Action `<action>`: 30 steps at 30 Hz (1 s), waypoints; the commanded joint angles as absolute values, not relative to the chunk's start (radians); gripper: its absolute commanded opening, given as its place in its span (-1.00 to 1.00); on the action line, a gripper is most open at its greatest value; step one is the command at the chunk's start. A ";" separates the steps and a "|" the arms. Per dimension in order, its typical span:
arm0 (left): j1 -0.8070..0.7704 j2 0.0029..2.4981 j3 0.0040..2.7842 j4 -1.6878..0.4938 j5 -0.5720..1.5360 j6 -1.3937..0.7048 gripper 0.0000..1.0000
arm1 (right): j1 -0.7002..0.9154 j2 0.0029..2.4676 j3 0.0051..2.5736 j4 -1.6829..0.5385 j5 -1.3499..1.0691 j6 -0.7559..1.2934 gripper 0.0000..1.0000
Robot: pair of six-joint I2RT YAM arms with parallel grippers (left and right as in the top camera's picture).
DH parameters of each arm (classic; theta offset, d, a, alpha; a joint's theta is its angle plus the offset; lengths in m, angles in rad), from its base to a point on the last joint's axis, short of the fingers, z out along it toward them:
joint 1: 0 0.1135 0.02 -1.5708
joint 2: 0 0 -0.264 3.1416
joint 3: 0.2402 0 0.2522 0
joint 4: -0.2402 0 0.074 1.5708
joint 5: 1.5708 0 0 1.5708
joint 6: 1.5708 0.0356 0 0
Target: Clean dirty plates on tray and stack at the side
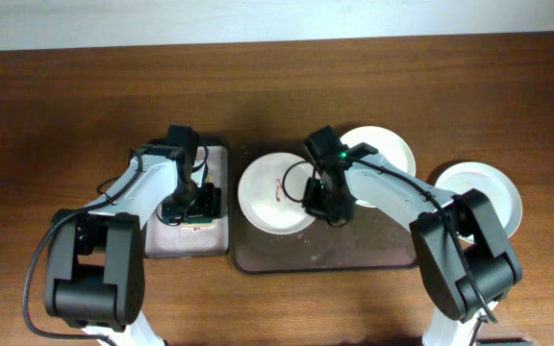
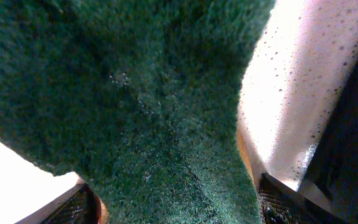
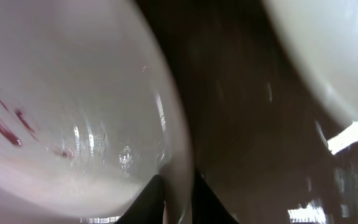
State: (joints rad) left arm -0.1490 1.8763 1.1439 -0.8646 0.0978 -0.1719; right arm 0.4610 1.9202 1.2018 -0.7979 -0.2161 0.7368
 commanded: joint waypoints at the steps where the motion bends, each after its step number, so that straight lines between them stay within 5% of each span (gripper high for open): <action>1: -0.143 1.901 1.116 -0.846 0.109 -0.163 0.54 | 0.472 1.926 1.196 -0.866 -0.252 0.712 -0.62; 5: -0.143 1.901 1.116 -0.847 0.109 -0.163 0.54 | 0.444 1.926 1.198 -0.841 -0.250 0.646 -0.38; 13: -0.143 1.901 1.116 -0.847 0.109 -0.163 0.54 | 0.321 1.926 1.208 -0.717 -0.213 0.445 -0.35; 20: -0.143 1.901 1.116 -0.847 0.109 -0.163 0.53 | 0.351 1.926 1.188 -0.725 -0.262 0.393 -0.90; 30: -0.141 1.901 1.190 -0.804 0.108 -0.163 0.29 | 0.379 1.926 1.177 -0.726 -0.254 0.393 -0.92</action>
